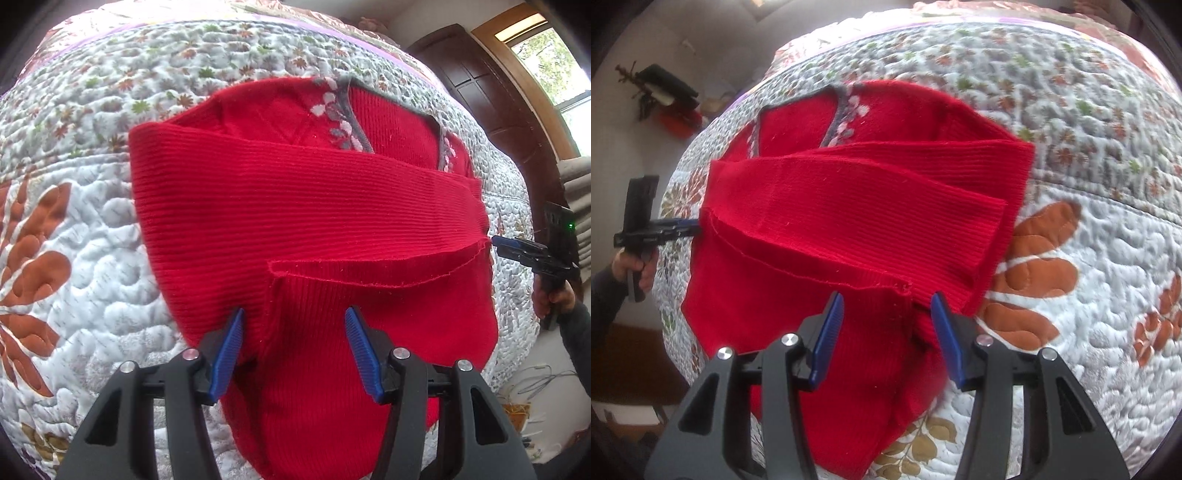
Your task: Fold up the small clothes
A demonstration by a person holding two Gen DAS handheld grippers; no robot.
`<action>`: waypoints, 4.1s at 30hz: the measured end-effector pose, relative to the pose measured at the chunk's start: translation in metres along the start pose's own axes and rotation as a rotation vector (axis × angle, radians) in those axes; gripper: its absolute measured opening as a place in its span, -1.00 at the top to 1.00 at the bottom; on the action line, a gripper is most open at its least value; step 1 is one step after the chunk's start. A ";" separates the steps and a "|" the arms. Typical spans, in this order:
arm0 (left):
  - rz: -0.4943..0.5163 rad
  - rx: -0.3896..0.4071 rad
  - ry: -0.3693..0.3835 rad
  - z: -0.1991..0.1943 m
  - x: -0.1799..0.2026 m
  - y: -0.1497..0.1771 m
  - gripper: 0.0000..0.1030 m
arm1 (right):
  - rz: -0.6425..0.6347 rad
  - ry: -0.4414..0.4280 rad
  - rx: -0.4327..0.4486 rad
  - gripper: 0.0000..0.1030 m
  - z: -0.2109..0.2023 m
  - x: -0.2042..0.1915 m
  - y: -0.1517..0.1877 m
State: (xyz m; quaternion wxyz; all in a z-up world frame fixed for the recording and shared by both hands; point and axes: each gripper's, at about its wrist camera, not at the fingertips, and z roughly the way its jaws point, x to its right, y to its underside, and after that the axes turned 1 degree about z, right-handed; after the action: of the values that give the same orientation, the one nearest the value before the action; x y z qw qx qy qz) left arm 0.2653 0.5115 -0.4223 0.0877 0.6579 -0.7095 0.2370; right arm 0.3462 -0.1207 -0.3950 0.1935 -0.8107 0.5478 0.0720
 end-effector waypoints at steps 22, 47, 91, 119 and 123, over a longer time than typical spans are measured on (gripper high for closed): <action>-0.043 0.197 0.070 -0.092 0.031 0.033 0.94 | 0.088 -0.045 0.137 0.94 -0.093 -0.033 0.023; -0.004 0.316 0.142 -0.140 0.011 -0.073 0.94 | 0.109 -0.022 0.309 0.94 -0.133 -0.023 -0.080; 0.111 0.156 -0.072 0.017 -0.010 -0.119 0.08 | 0.278 -0.115 0.205 0.52 0.021 0.045 -0.116; -0.250 0.101 0.392 0.025 -0.102 -0.022 0.84 | 0.413 -0.283 0.145 1.00 0.036 0.071 -0.027; -0.252 0.165 0.410 -0.001 -0.089 -0.015 0.71 | 0.383 -0.271 0.168 0.78 0.011 0.055 -0.024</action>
State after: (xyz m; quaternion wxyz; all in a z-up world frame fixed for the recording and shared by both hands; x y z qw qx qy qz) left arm 0.2906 0.5906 -0.4569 0.2045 0.6842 -0.5676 0.4098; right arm 0.3901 -0.1557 -0.4174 0.3148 -0.6560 0.6647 0.1696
